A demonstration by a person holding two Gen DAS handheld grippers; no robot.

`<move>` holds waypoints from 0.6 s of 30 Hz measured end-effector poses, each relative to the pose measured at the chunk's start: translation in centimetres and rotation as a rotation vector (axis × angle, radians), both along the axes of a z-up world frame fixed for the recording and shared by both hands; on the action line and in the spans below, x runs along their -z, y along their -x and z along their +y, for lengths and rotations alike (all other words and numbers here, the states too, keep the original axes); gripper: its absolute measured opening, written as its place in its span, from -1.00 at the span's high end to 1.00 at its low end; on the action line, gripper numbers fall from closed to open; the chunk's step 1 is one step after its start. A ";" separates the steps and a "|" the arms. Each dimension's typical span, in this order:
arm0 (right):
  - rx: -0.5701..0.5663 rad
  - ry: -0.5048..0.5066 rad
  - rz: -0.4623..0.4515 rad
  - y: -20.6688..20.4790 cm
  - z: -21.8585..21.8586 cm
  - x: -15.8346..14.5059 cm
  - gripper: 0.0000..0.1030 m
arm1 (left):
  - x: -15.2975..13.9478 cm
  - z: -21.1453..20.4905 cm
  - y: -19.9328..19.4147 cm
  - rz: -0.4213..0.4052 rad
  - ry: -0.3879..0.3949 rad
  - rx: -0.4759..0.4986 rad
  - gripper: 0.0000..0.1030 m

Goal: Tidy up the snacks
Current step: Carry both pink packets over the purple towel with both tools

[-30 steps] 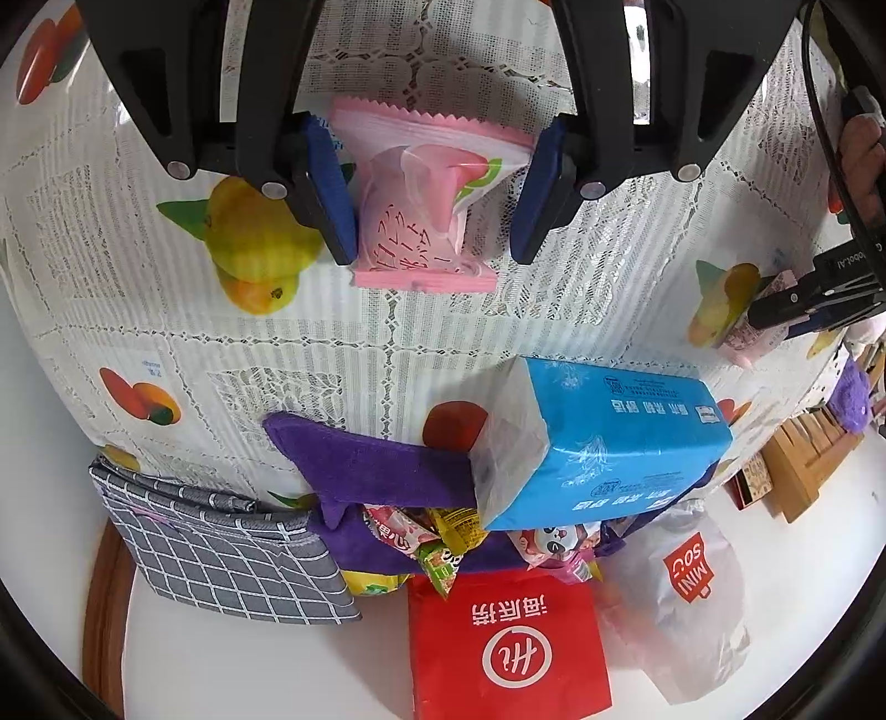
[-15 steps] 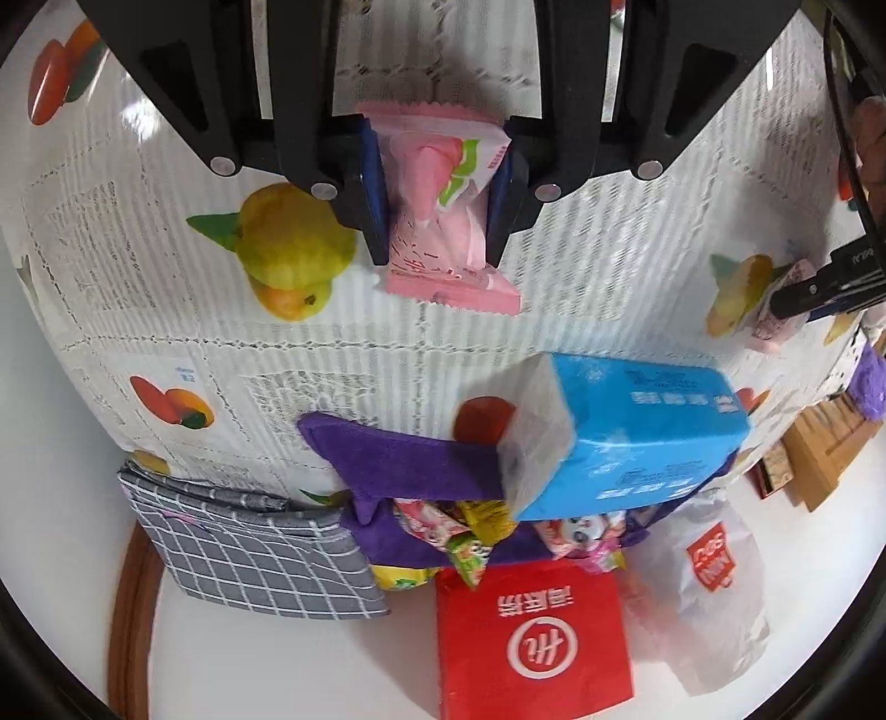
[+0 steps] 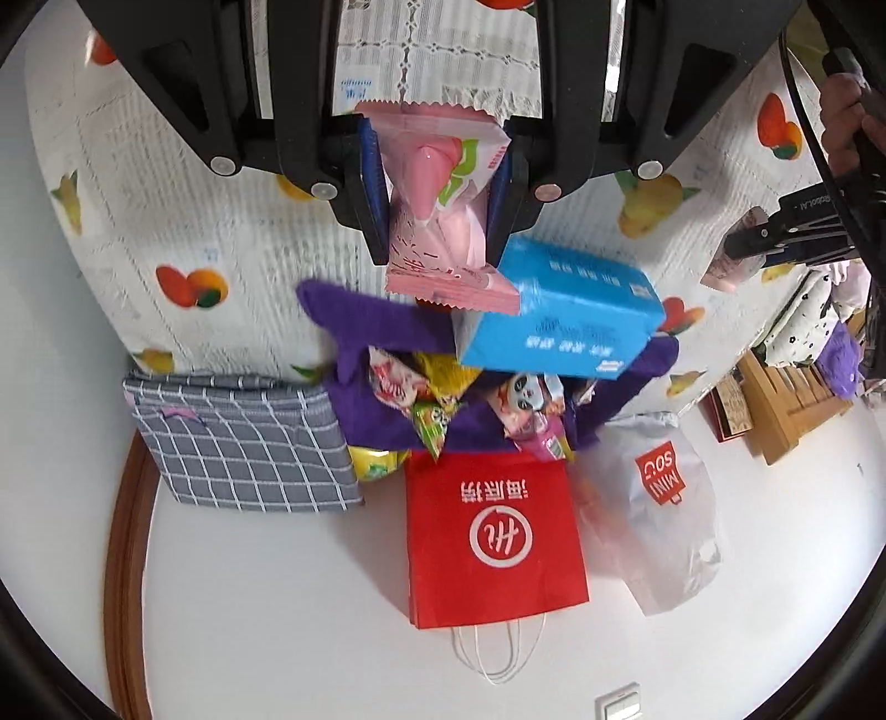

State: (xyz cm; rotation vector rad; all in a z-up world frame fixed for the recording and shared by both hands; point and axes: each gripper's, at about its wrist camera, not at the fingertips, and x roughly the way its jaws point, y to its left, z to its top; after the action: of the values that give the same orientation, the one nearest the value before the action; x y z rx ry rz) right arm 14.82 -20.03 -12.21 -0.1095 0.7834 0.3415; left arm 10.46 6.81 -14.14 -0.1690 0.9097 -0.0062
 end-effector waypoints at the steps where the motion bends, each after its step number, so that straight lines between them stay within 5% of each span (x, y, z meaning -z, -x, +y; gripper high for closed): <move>1: 0.003 0.005 0.001 -0.2 0.1 -0.2 0.39 | -0.5 -0.1 -0.1 -0.007 -0.002 -0.003 0.42; 18: 0.039 -0.015 -0.039 -3.2 1.9 -4.7 0.39 | -5.0 0.5 -4.4 -0.050 0.000 0.011 0.42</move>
State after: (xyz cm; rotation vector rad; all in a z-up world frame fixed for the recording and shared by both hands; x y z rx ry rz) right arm 18.02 -18.13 -7.54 -0.0865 0.7434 0.3079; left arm 14.88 7.33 -9.09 -0.1630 0.8613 -0.0208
